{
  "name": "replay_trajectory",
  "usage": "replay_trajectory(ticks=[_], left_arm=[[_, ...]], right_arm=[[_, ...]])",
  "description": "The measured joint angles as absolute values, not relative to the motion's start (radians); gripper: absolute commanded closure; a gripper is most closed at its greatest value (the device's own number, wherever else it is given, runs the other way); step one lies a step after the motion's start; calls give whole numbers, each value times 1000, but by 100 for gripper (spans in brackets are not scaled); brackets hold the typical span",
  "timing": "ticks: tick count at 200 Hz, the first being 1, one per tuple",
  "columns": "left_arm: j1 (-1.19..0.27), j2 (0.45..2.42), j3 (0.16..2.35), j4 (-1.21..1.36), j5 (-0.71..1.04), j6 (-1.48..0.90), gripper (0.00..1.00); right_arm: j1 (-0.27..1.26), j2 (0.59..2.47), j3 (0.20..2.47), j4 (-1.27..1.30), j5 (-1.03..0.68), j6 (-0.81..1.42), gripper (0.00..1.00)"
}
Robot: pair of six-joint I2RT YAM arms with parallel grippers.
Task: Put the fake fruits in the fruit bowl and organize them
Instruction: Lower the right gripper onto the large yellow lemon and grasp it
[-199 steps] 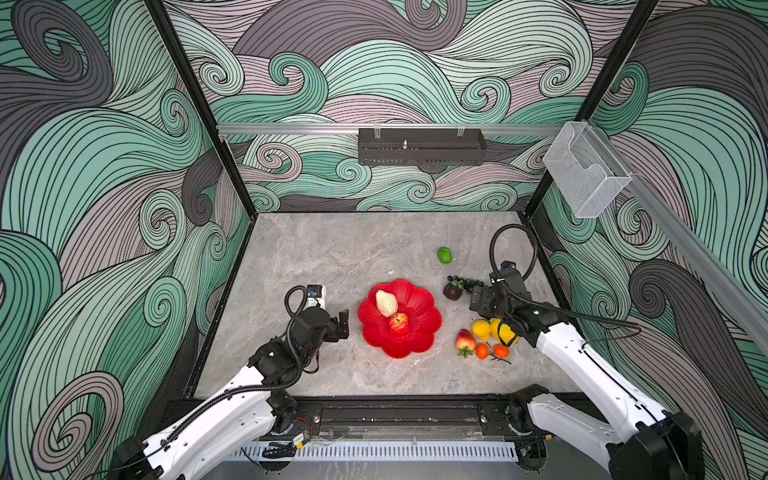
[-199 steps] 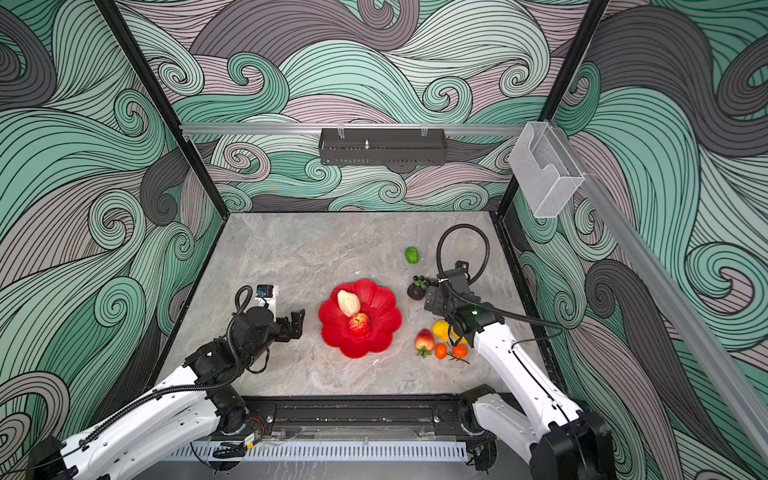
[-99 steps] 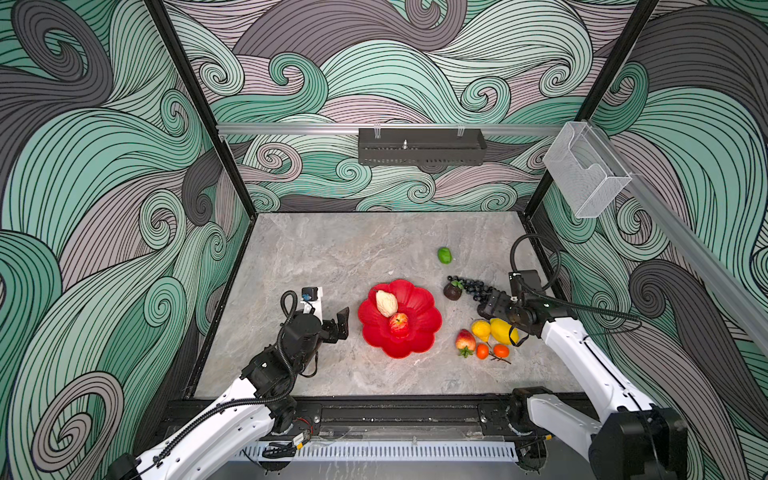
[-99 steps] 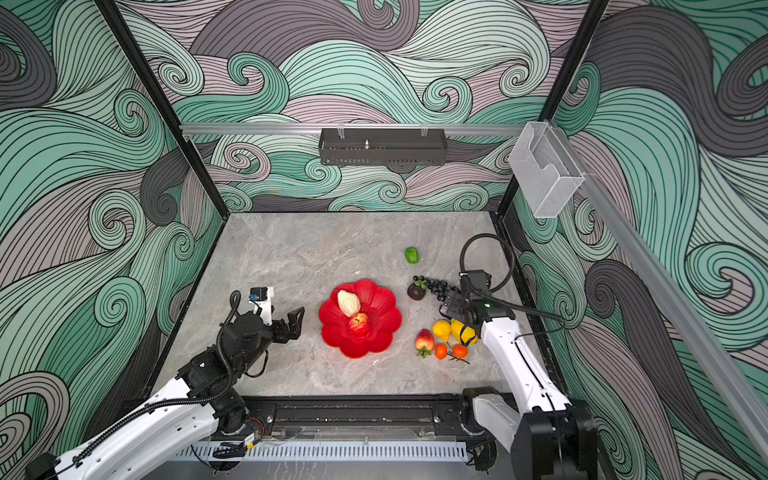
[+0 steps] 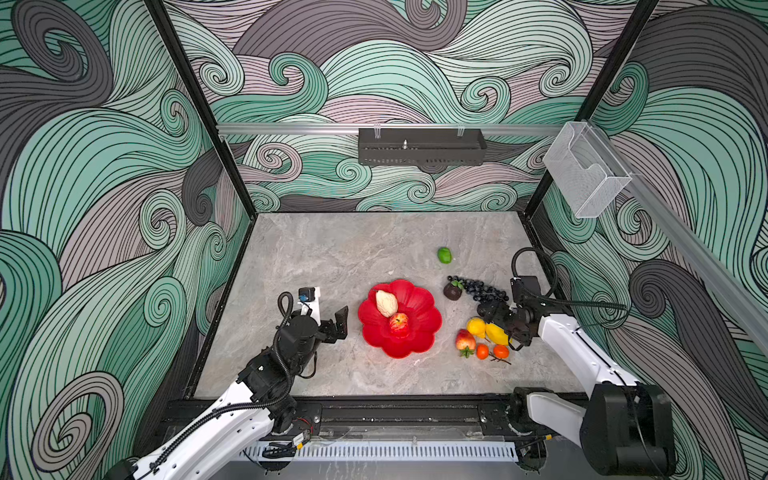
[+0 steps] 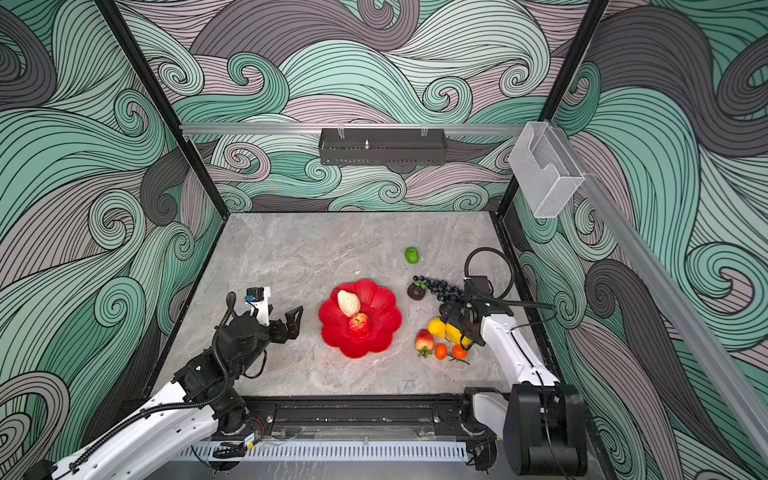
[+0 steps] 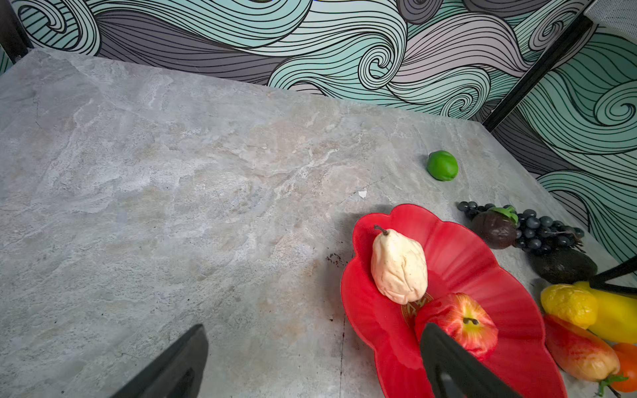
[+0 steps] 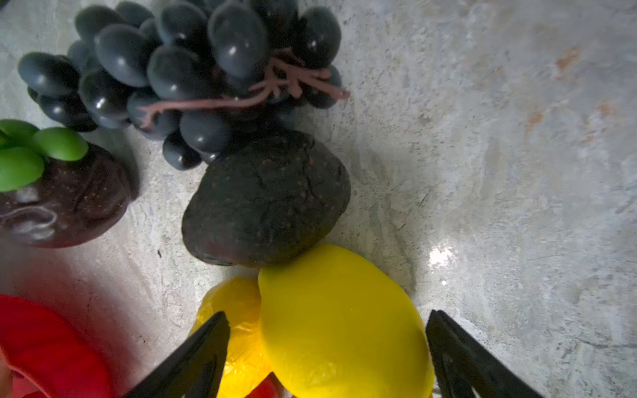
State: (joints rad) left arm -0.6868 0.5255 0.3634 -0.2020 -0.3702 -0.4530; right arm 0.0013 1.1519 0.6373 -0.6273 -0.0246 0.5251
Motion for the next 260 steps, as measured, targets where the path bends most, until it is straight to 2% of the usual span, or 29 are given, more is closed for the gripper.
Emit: replay_trajectory(ticks=[28,68,114,129,143,219,260], left_arm=[[-684,528,363,-202,-370,-453,2],[-683,548,363,-201,-370,-453,2],[-682,546,363,-200,-370,-453,2],[-682,548,363,-200,-370,-453,2],[-682,548,363,-200,-370,-453,2],[-681,548,363,-200,-370,-453,2],[-673,582,363,-190,-361,-453,2]], right_arm=[[1,1119,605,-625,-68,525,21],[7,1092,577,-624,-113,531,26],[33,1131,577,-586,-117,532,24],[41,1159,577,-570,-117,533,13],[45,1189,577,-564,-117,531,13],[49,1219,577,-556,-109,512,30],[51,1192,582,-560,-107,493,35]])
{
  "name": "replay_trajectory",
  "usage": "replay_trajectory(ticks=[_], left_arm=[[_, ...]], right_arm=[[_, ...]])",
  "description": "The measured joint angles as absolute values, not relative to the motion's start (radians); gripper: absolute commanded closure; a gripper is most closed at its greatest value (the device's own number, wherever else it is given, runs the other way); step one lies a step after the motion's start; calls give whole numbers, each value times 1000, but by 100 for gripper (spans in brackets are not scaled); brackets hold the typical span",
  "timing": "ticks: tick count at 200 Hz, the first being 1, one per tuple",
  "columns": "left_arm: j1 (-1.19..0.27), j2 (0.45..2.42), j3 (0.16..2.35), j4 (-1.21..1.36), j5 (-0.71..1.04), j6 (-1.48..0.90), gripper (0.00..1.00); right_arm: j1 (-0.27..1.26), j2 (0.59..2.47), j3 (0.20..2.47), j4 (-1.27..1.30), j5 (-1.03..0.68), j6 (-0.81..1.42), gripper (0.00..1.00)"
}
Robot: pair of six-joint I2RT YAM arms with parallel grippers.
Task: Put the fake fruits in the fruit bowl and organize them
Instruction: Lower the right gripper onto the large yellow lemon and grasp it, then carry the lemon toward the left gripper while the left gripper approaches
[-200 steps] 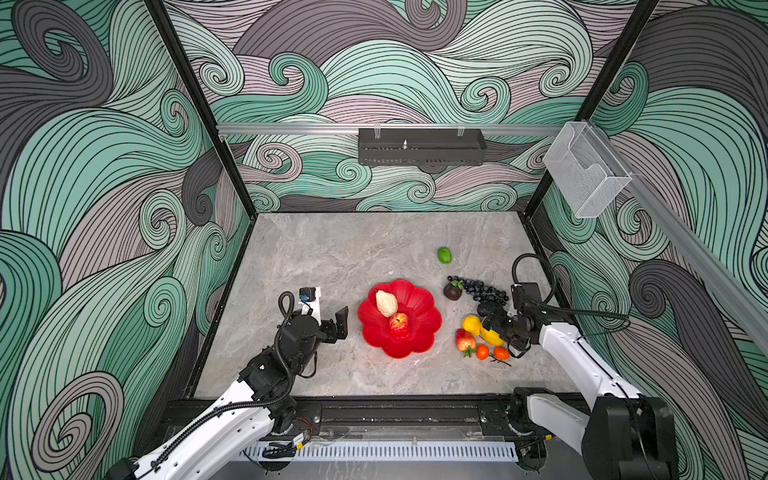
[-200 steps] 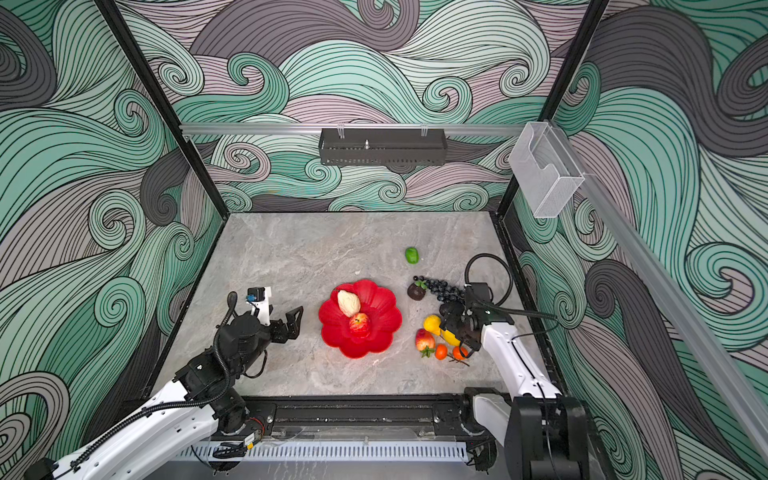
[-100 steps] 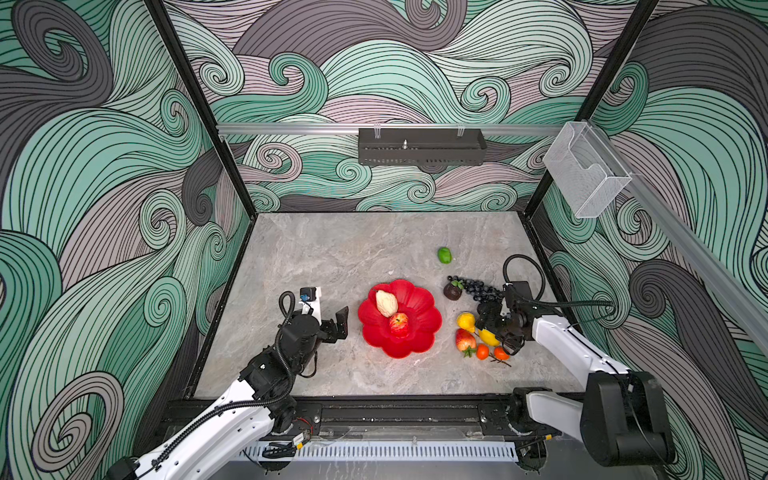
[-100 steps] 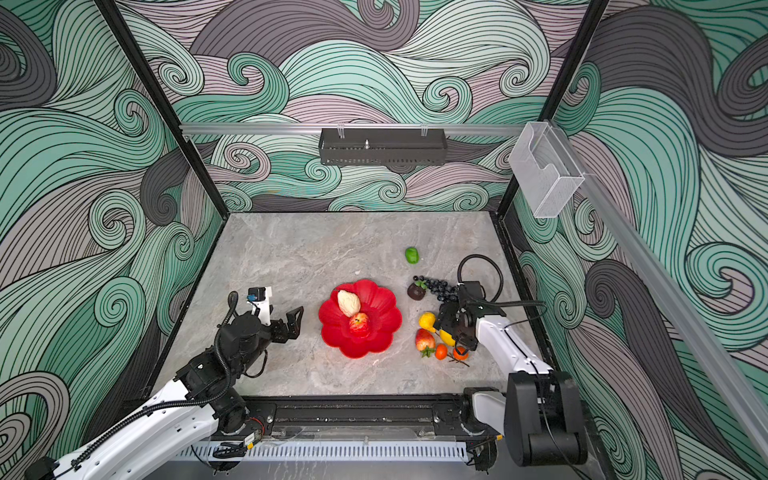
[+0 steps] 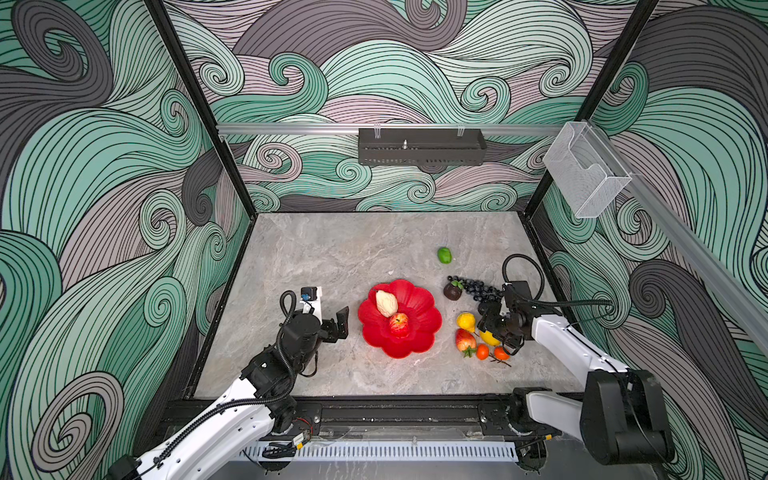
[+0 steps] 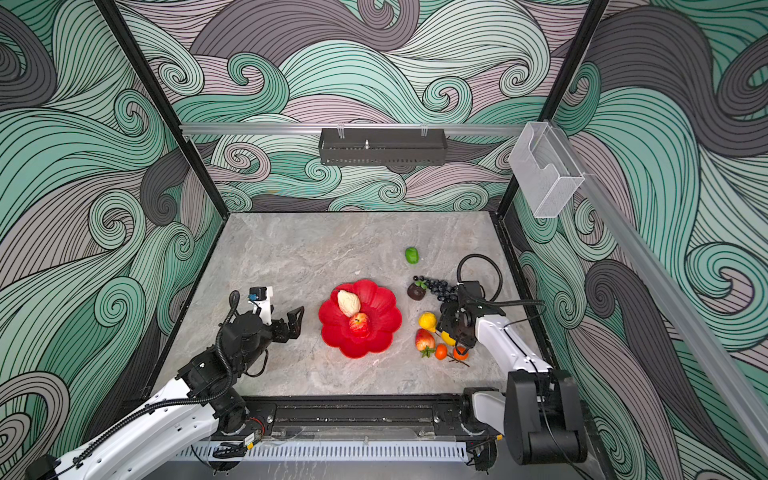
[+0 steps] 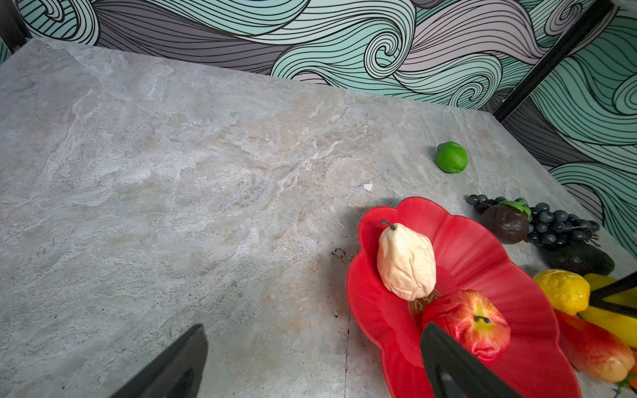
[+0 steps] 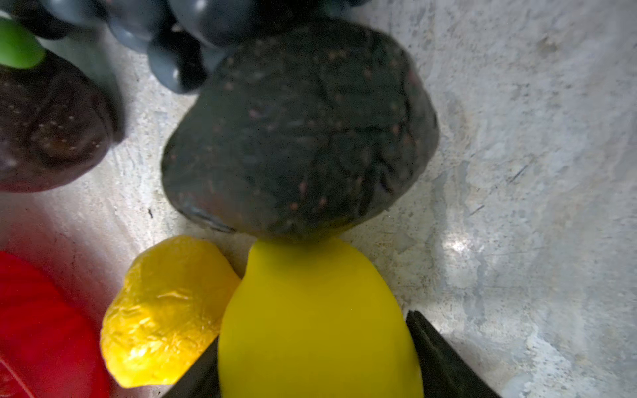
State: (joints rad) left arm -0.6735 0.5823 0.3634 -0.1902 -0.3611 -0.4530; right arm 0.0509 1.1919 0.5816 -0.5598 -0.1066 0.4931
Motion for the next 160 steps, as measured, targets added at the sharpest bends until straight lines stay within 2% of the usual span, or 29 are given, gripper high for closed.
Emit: replay_trajectory(ticks=[46,98,129,160], left_arm=[[-669,641,363,-176,-336,-449,2],[-669,706,415,-178,-258,-434,4],[-690,726,435,-118,-196,-453,5],[-814,836,482,-42,-187,-442,5]], right_arm=[[52,1068,607,-570,-144,502,35],[67,923,620,-537,-309,632,37],[166,870,607,-404,-373,794,38],[315,879,566,-213,-377,965,38]])
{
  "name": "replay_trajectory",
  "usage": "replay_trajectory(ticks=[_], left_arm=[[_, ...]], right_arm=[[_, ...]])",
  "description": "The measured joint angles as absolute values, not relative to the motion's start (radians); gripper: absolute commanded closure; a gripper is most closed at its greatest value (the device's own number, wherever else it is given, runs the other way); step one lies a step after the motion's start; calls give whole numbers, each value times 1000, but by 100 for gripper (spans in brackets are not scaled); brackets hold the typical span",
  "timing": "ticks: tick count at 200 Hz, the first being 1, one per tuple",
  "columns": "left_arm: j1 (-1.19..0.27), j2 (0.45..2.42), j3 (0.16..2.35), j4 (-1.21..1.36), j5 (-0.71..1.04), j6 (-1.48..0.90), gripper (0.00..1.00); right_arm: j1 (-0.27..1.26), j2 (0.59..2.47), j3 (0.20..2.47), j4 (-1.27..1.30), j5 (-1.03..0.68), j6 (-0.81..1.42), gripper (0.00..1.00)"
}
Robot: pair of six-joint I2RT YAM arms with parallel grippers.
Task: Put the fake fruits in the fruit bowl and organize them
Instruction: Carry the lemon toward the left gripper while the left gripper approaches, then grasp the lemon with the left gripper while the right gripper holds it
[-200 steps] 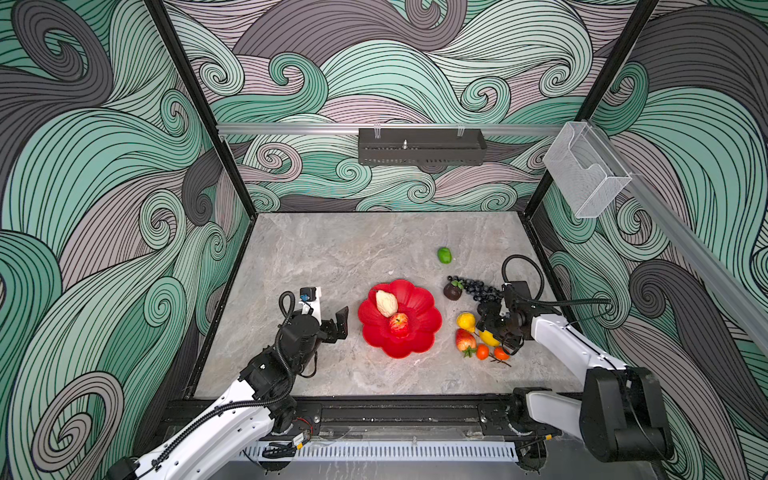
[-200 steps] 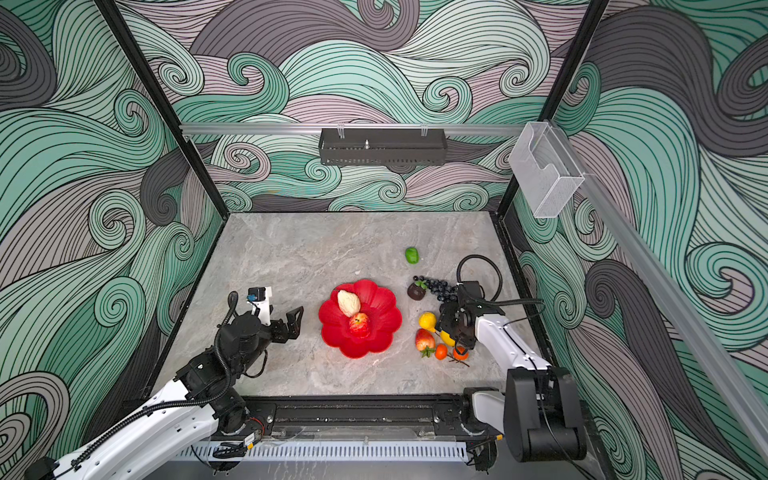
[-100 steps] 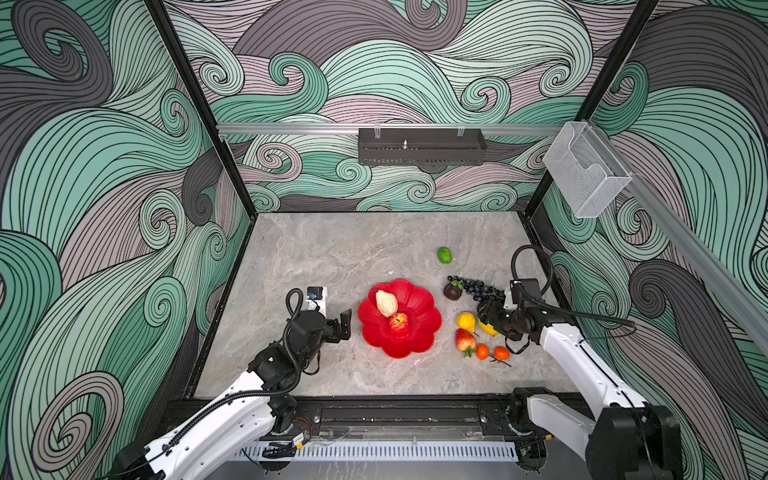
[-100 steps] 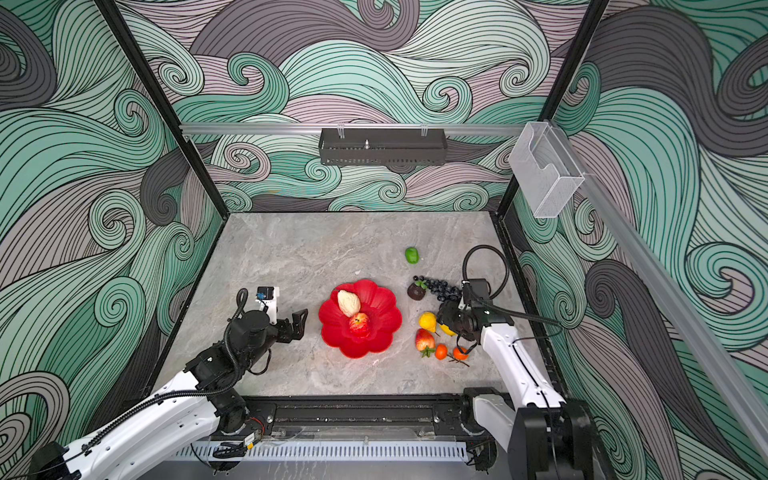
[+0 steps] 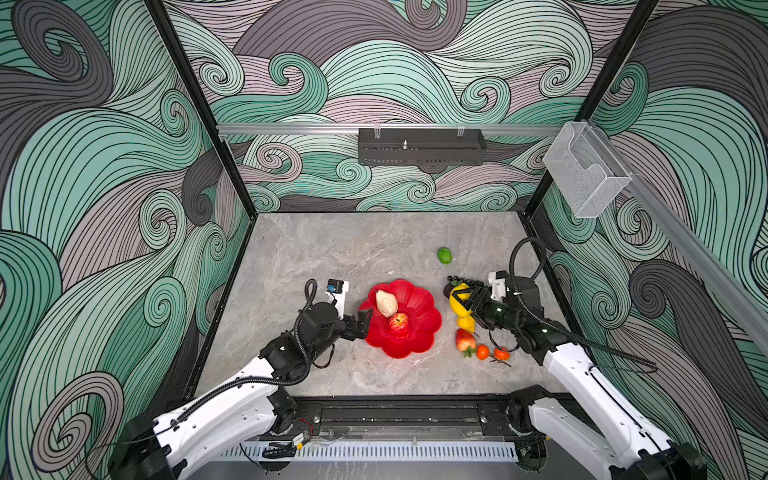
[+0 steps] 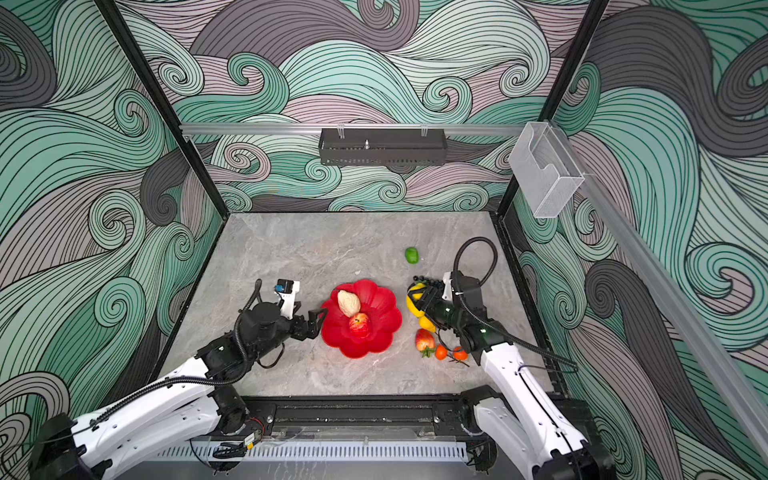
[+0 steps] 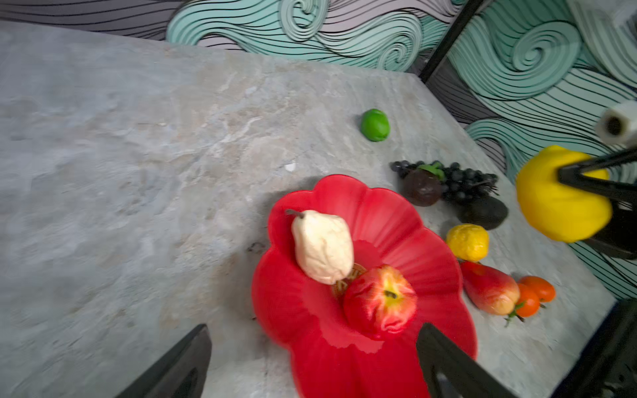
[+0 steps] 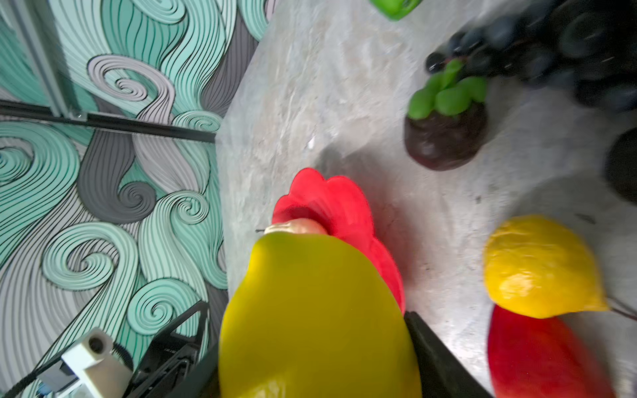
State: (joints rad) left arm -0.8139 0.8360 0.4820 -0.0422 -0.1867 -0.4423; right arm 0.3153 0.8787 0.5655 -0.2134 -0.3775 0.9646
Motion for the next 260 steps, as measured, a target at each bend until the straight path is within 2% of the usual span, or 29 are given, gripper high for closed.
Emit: replay_trajectory(ticks=[35,82,179,260], left_arm=[[-949,947,524,115,-186,-405,6],[-1012,1053,524,336,-197,-349,5],[-1028,1139,550,462,-223,-321,4],[-1028,1150,549,487,-270,-343,9]], right_arm=[[442,941,509,-3,-348,1117,38],[577,988,476,195,-260,1267,38],[772,1092,488,408,-154,1399,38],[815,1103,505,454,-129,1420,38]])
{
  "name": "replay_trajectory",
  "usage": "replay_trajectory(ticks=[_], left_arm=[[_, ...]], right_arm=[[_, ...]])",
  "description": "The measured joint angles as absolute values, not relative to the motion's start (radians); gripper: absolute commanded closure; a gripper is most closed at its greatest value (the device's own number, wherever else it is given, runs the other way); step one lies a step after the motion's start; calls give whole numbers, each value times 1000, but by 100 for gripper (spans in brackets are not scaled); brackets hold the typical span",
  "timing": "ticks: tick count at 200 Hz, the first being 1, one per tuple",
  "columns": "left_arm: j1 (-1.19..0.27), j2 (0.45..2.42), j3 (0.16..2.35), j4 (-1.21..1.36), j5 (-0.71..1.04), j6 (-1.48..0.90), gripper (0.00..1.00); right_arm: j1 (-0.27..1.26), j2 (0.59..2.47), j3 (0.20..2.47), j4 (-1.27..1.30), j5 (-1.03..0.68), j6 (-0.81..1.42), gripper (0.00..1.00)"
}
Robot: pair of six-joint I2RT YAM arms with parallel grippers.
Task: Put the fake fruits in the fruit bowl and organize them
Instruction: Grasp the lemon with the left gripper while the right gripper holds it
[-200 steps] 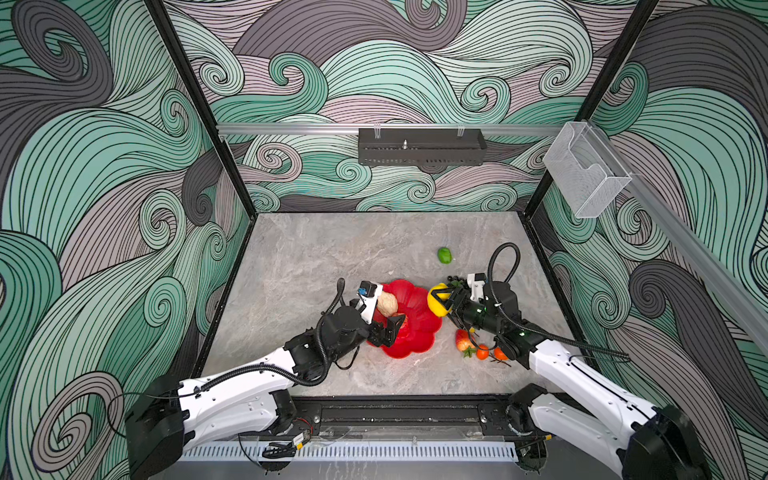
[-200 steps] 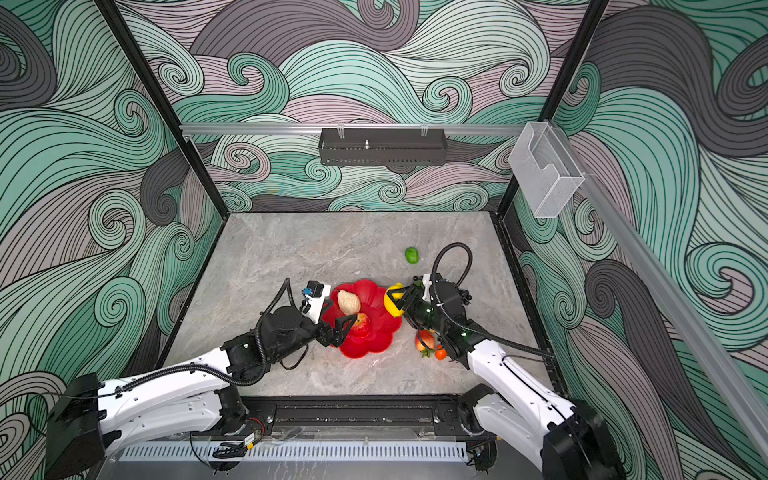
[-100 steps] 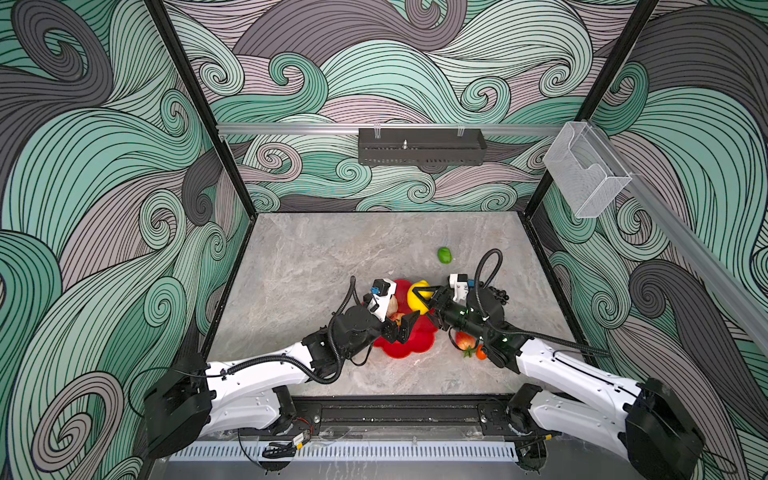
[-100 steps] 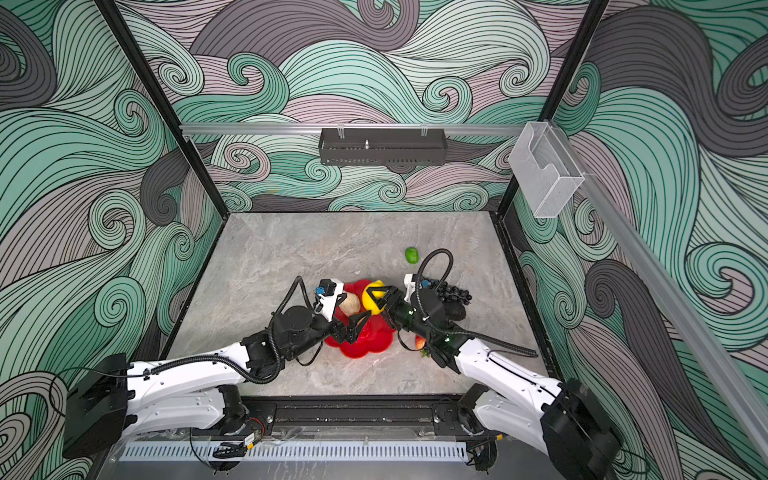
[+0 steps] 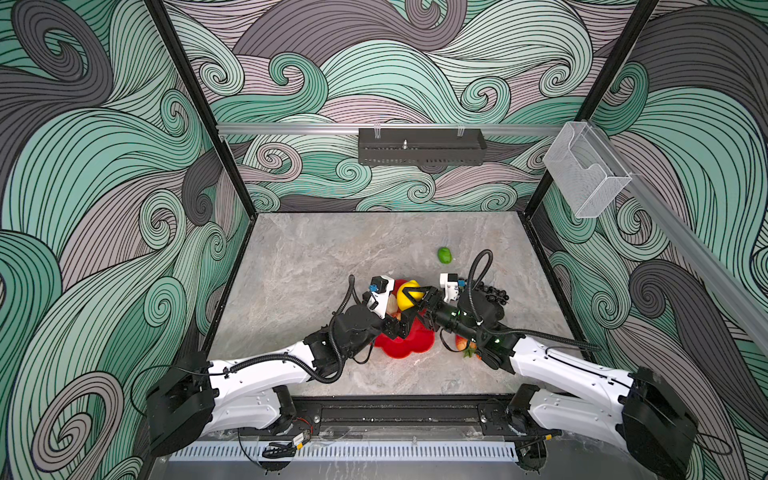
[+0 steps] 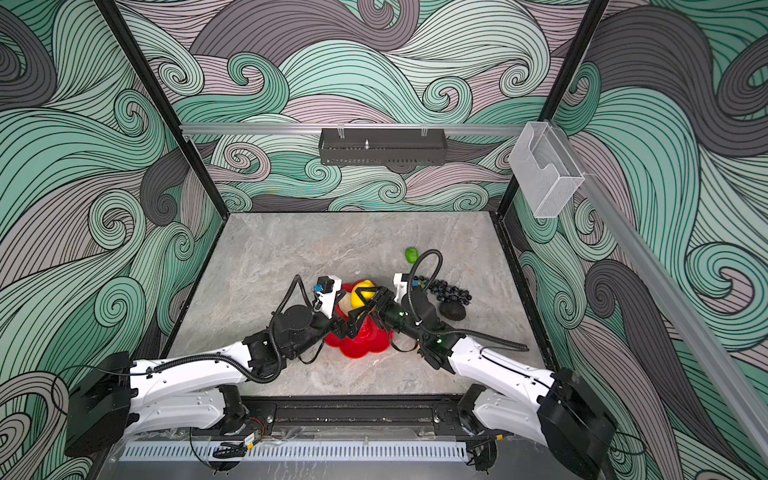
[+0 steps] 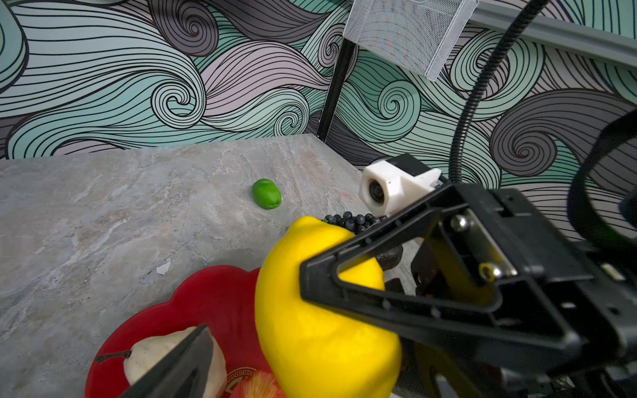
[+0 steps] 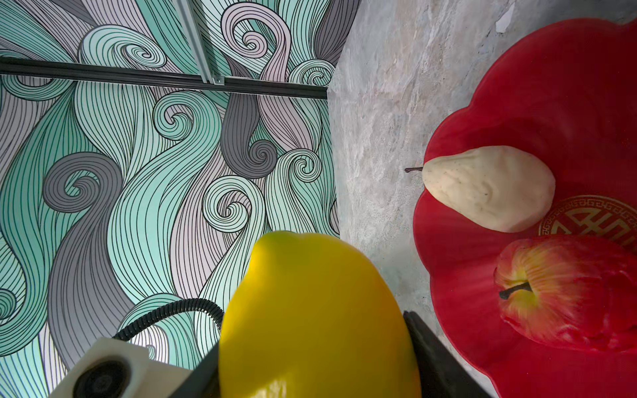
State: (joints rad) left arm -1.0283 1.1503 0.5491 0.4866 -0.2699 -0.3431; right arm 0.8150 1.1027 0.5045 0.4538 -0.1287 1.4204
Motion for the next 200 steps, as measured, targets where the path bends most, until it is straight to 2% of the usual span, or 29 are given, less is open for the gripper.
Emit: replay_trajectory(ticks=[79,108,158,200], left_arm=[[-1028,1166,530,525,-268,-344,12],[-1023,1157,504,548,-252,-338,17],[-1012,1146,504,562,-235,-321,19],[-997,1142,504,562,-220,-324,35]], right_arm=[[828,1104,508,482,-127,1453,37],[830,1107,508,499,-134,1458,37],[877,1132,517,529,-142,1472,37],[894,1151,523,544,-137,1477,36]])
